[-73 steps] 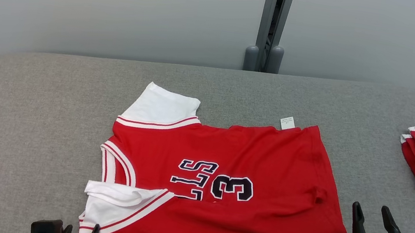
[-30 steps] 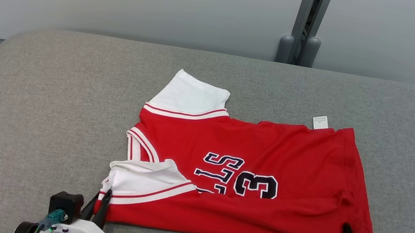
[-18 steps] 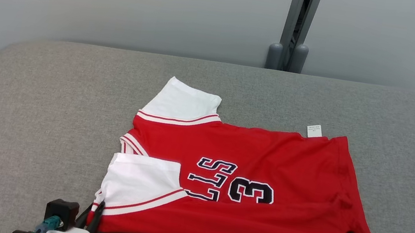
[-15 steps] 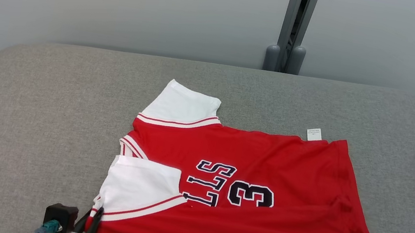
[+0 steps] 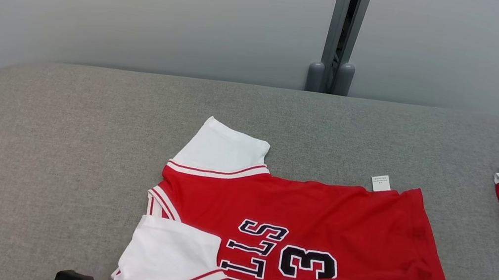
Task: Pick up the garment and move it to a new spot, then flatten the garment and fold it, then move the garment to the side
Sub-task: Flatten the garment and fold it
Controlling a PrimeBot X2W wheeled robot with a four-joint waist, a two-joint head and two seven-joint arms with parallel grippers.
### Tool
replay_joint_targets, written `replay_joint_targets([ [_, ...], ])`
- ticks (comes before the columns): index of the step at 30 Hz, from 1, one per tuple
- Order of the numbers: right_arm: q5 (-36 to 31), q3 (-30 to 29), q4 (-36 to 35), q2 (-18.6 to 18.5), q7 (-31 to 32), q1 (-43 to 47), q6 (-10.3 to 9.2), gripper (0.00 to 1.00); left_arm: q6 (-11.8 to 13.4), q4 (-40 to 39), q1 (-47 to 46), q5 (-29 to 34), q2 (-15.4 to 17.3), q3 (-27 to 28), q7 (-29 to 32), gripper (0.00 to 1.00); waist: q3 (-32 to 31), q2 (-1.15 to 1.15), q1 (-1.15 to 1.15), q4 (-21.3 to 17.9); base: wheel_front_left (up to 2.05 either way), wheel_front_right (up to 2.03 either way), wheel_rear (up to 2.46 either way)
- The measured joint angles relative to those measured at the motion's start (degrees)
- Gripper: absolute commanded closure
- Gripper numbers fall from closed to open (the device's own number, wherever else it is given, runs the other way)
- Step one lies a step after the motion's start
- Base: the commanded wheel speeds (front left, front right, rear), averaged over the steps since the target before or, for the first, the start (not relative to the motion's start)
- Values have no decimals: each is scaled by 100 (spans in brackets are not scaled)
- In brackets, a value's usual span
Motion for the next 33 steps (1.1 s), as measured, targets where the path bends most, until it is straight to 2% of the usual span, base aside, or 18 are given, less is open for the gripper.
replay_joint_targets([
  [6,-67,-113,-151,-1,249,176,0,100,159,-516,276,-1,146,-75,294,100,-9,0,0,15,0,0,0],
  [7,-71,-146,-153,15,321,210,-1,93,170,-575,304,-2,166,-88,319,100,-12,0,0,22,0,0,0],
  [8,-101,-193,-151,26,348,241,0,51,197,-626,323,-2,182,-93,359,100,-14,0,0,30,0,0,0],
  [9,-143,-245,-143,30,396,264,0,0,219,-677,335,-5,190,-97,368,88,-16,0,0,39,0,0,0],
  [10,-203,-289,-137,32,407,279,-1,0,243,-724,347,-25,192,-100,401,67,-18,0,0,47,0,0,0],
  [11,-261,-363,-133,29,411,288,-3,0,275,-750,364,-27,198,-97,410,29,-20,0,0,56,0,0,0],
  [12,-324,-423,-144,13,430,289,-3,0,286,-789,393,-43,204,-96,423,0,-23,0,0,63,0,0,0],
  [16,-587,-616,-256,12,436,277,-2,0,324,-900,435,-92,186,-98,446,0,-39,0,0,69,0,0,0],
  [23,-1312,-650,-961,-66,299,42,-2,0,604,-1120,269,-33,153,223,-109,0,-47,0,0,49,0,0,0],
  [28,-2023,-538,-1635,-167,85,-95,-2,0,639,-1234,-40,-7,-21,442,-749,0,-10,0,0,-23,0,0,0],
  [33,-3074,-296,-2165,-167,-36,-136,-2,0,639,-1102,-261,-8,-222,656,-1063,0,112,0,0,-111,0,0,0],
])
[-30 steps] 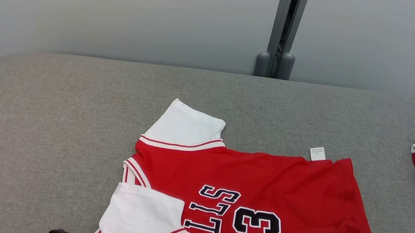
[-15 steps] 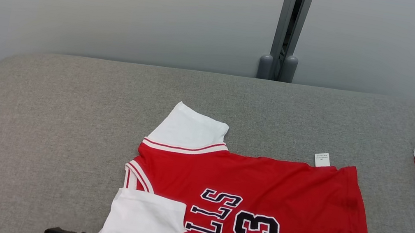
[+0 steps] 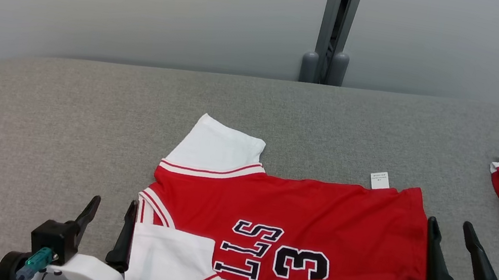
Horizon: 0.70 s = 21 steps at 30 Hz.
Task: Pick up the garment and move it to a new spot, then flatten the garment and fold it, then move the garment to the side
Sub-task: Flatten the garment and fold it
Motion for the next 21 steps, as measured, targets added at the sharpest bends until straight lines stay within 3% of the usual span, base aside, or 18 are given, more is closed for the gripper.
replay_joint_targets([
  [10,-561,-4,-715,331,218,-213,0,0,-166,776,-919,199,-79,91,-35,0,676,0,0,-220,0,0,0],
  [21,-933,73,-1504,504,511,-704,0,0,-558,2049,-3228,712,71,-283,790,0,1731,0,0,-703,0,0,0],
])
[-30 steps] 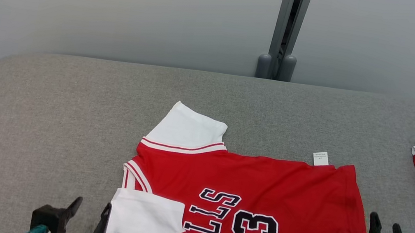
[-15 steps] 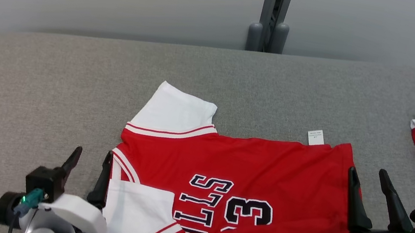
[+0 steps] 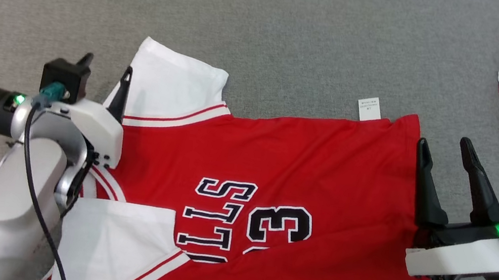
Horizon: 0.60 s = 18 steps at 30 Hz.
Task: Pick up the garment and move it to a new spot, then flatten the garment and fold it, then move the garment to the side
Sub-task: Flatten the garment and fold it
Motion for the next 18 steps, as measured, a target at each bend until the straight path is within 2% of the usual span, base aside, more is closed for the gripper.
replay_joint_targets([
  [7,-25,76,-226,55,31,-148,0,0,-270,892,-1010,208,33,-240,485,0,436,0,0,-339,0,0,0],
  [18,76,79,-188,73,-22,-146,0,0,-605,2084,-1824,326,56,-425,565,0,734,0,0,-639,0,0,0],
])
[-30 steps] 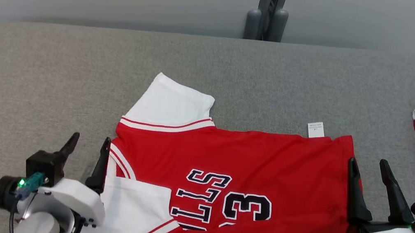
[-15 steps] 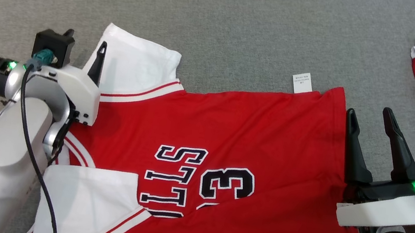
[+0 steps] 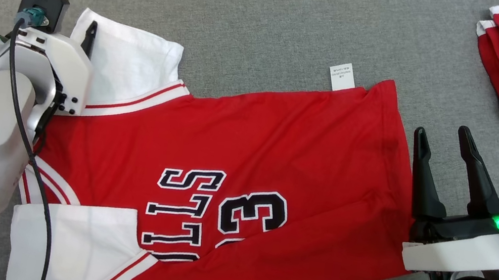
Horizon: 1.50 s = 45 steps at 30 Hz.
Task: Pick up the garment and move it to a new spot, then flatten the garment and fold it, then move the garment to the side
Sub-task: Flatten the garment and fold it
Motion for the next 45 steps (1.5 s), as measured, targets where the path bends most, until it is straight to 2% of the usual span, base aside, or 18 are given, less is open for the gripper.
replay_joint_targets([
  [5,23,-14,33,1,-10,1,0,0,-120,365,-164,-2,-55,-37,-109,1,32,0,0,-26,0,0,0],
  [6,23,-25,37,1,-10,1,0,0,-177,426,-179,-3,-80,-53,-116,49,33,0,0,-21,0,0,0],
  [7,22,-37,40,1,-10,1,0,0,-232,477,-192,-13,-105,-62,-143,92,35,0,0,-14,0,0,0],
  [8,21,-56,46,1,-10,1,0,0,-280,523,-214,-15,-141,-67,-165,92,39,0,0,-4,0,0,0],
  [9,16,-70,62,1,-9,1,0,0,-333,566,-233,-44,-175,-82,-190,100,42,0,0,9,0,0,0],
  [13,-26,-221,143,3,3,-1,0,0,-463,692,-244,-119,-309,-88,-525,100,9,0,0,142,0,0,0],
  [17,-77,-361,207,7,127,-41,0,0,-472,665,-219,-280,-405,47,-1026,100,-67,0,0,314,0,0,0],
  [25,-47,-786,658,-119,920,-418,0,0,-539,55,157,-437,-642,170,-1458,100,-265,0,0,850,0,0,0],
  [29,63,-800,1054,-514,1373,-734,0,0,-489,-449,452,-433,-713,204,-1477,100,-345,0,0,1148,0,0,0],
  [33,601,-951,1662,-692,1959,-1052,0,0,-376,-1037,789,-388,-792,238,-1483,100,-409,0,0,1412,0,0,0],
  [36,681,-898,2065,-1078,2239,-1233,0,0,-305,-1354,1036,-324,-839,203,-1483,100,-455,0,0,1579,0,0,0],
  [45,976,-591,2807,-1518,2343,-1441,0,0,-196,-1889,1423,-326,-859,133,-1470,100,-493,0,0,1792,0,0,0],
])
